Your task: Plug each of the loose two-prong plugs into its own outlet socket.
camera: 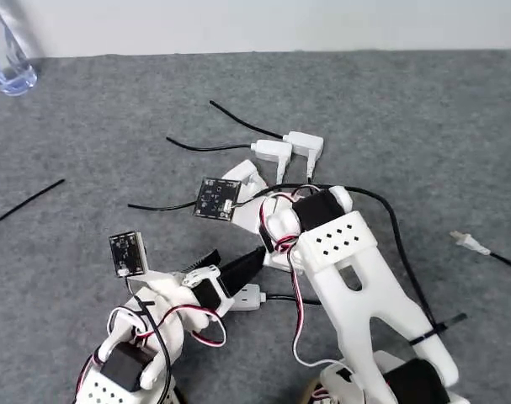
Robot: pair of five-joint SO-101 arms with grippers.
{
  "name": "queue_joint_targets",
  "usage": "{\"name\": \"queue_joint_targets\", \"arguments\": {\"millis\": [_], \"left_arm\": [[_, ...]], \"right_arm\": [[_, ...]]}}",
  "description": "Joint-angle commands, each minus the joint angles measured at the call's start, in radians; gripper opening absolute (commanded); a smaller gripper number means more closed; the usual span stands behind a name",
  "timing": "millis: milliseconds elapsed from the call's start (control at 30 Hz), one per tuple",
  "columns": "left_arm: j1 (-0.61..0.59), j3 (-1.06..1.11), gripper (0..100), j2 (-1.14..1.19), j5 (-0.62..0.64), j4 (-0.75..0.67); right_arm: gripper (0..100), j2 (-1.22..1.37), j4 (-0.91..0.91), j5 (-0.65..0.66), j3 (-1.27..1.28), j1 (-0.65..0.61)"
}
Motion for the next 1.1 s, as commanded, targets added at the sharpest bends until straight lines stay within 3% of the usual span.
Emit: {"name": "queue_joint_targets", "arguments": {"millis": [0, 1067], "left_arm": [[0.011, -0.010, 39, -0.012, 0.002, 0.018], [0.011, -0.013, 39, -0.012, 0.002, 0.044]], "right_arm": [[0.9, -0.058, 0.035, -0.026, -0.038, -0.042], [0.9, -0.285, 0.306, -0.069, -0.215, -0.087]]}}
